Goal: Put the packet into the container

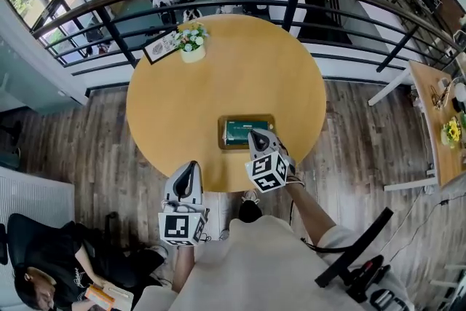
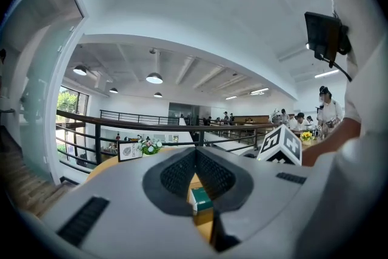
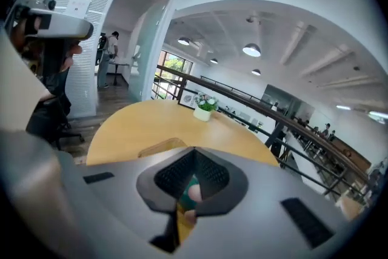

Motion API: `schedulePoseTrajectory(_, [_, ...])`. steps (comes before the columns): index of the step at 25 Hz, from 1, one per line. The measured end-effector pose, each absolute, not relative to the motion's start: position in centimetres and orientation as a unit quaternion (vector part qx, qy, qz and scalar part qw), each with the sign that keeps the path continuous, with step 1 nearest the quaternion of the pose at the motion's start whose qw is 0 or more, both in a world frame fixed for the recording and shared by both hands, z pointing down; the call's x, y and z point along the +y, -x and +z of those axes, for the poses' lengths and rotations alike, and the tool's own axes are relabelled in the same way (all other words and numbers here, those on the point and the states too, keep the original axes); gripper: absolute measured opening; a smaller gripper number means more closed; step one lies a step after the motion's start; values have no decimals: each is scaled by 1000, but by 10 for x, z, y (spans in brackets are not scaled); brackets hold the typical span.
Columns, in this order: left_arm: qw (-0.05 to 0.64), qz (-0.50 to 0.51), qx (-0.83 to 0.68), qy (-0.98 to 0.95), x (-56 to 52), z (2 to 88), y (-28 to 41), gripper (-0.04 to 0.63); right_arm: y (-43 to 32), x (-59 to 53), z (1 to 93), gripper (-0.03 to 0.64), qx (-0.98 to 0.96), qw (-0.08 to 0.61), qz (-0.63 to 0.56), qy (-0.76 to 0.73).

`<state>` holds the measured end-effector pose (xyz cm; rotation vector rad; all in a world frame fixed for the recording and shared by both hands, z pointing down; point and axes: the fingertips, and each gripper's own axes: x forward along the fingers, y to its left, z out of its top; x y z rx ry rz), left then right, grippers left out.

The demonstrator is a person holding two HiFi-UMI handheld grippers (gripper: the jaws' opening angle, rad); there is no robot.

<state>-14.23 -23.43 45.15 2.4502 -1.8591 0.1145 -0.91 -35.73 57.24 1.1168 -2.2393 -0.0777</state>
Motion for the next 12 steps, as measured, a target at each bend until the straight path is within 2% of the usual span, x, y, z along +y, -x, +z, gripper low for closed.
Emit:
schedulePoseTrajectory(5, [26, 48, -582, -811, -210, 449, 139, 5, 5, -313, 570, 3, -846, 291, -10, -447])
schedulePoseTrajectory(12, [8, 47, -543, -838, -166, 455, 135, 6, -2, -257, 544, 3, -837, 215, 20, -503])
